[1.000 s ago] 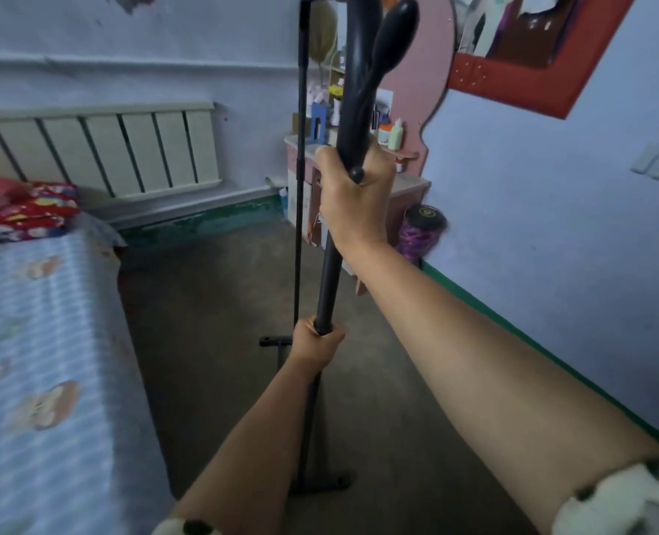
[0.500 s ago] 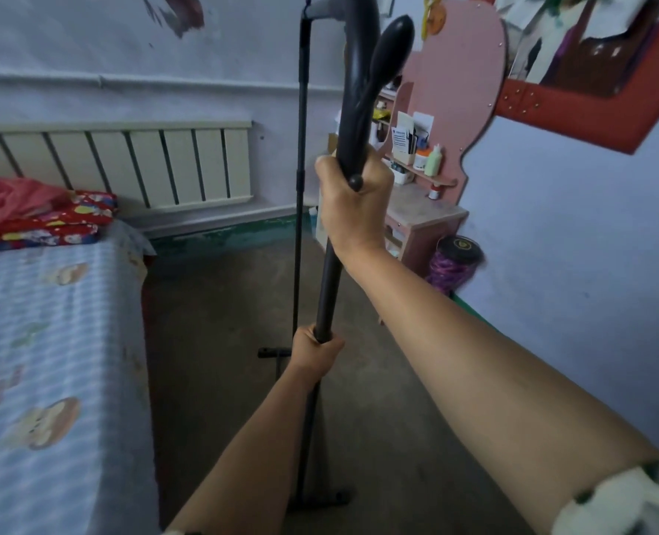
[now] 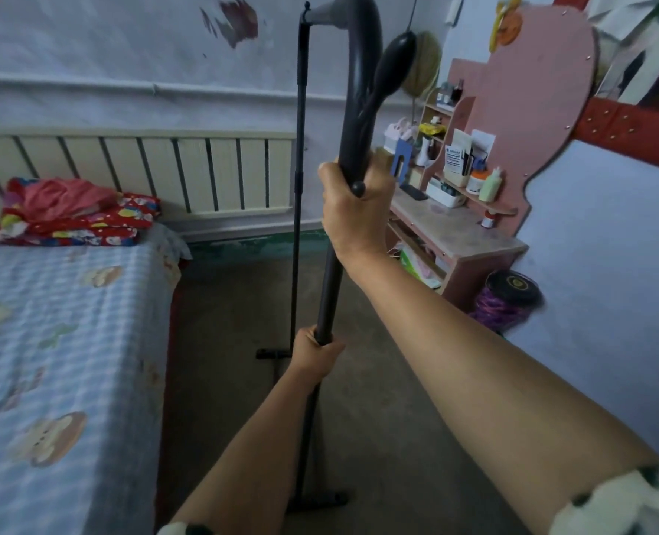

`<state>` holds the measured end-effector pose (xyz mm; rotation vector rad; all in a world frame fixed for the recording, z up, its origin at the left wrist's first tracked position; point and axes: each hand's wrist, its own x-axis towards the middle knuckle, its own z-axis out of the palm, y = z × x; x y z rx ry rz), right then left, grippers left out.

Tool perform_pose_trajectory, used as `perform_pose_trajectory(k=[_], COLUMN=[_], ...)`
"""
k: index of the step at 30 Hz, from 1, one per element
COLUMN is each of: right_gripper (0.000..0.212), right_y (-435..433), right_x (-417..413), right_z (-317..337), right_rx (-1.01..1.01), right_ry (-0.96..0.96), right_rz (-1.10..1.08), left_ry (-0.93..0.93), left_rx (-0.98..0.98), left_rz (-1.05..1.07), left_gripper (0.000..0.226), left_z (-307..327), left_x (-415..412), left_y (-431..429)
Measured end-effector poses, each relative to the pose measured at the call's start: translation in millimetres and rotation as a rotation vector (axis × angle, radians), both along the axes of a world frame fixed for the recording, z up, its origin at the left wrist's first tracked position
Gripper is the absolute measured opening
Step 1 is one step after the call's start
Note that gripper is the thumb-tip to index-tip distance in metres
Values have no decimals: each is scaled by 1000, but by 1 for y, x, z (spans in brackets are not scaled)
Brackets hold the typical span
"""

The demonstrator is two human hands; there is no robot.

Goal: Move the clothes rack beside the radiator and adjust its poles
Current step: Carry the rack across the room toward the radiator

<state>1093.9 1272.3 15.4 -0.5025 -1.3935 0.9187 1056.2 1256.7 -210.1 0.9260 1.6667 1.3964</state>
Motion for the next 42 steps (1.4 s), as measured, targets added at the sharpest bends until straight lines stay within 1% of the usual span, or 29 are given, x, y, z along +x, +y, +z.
perform_pose_trajectory(k=[3,6,10,13,18,22,24,27,35,38,42], right_gripper=[30,28,27,28,32,32,34,34,30,28,29], right_y=[23,53,89,117,154,184,199,221,279,300,329], right_x=[-6,-13,-22,-30,-42,-57,-66,-84,-144,-165,-191], right_z=[0,1,1,3,-1,-3,-1,-1,0,-1,-1], right_rx=[-10,-2,5,2,15,9,5,-4,5,-12,-21], right_ry=[9,6,-7,-4,8,-3,3,-1,-30,-29,-31], right_rz=[39,88,181,227,280,323,345,358,394,409,435], left_ry=[-16,-10,-6,4,17,6,5,2,-23,-46,-45], left_rx=[-1,5,2,11,4,6,10,11,23,16,-6], left_rz=[42,86,155,197,252,286,300,316,348,370,402], left_gripper=[35,33,19,15,19,30,29,21,23,21,19], left_z=[1,2,5,8,7,10,11,12,15,15,14], left_x=[-7,-13,-20,-26,-33,-43,-53,-68,-125,-145,-172], left_y=[23,50,83,106,137,164,179,199,257,278,308])
